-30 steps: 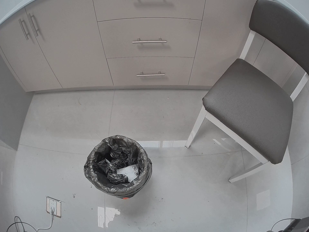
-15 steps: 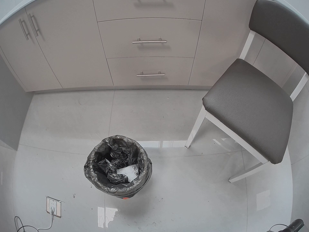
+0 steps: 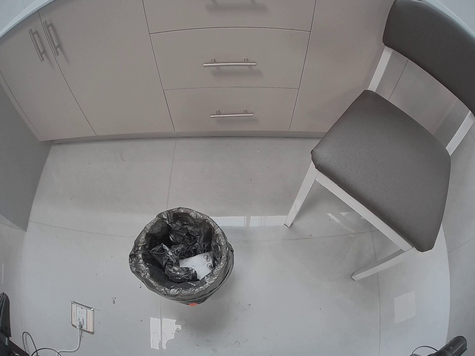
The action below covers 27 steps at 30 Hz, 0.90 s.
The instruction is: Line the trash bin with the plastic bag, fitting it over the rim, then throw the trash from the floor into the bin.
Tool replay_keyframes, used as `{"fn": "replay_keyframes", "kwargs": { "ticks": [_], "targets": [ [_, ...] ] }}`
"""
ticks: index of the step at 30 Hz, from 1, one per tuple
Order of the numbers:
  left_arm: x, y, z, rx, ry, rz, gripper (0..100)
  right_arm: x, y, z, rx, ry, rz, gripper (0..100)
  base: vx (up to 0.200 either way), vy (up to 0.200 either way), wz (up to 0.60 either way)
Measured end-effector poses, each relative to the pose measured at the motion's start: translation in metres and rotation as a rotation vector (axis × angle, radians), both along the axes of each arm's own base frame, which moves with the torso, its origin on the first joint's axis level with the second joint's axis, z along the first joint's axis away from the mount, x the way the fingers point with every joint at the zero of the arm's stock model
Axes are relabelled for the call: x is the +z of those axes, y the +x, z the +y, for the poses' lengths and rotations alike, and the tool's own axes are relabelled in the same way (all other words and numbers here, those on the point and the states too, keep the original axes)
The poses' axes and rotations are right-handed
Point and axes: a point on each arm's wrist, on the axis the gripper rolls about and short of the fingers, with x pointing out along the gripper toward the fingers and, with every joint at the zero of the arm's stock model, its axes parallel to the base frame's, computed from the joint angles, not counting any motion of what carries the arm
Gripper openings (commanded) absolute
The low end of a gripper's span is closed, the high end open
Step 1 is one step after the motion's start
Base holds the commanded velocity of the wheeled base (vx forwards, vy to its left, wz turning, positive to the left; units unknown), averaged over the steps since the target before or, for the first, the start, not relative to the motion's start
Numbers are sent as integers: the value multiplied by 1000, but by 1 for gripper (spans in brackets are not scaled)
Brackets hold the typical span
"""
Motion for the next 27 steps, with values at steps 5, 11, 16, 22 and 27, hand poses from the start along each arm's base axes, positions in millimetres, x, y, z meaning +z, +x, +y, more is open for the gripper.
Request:
{"fn": "replay_keyframes", "kwargs": {
  "ticks": [5, 11, 16, 22, 27],
  "targets": [
    [-16, 10, -1, -26, 14, 0, 0, -19, 39, 0, -41, 44, -17, 0, 0, 0, 0],
    [-30, 18, -3, -78, 15, -15, 0, -48, 83, -2, -120, 77, -65, 0, 0, 0, 0],
    [-41, 24, -4, -113, 12, -17, 0, -89, 117, -3, -172, 77, -11, 0, 0, 0, 0],
    [-51, 29, -4, -135, 6, -15, 0, -141, 143, -2, -136, 56, 112, 0, 0, 0, 0],
    [-55, 31, -5, -144, 3, -13, 0, -155, 148, 3, 55, 23, 149, 0, 0, 0, 0]
  ]
}}
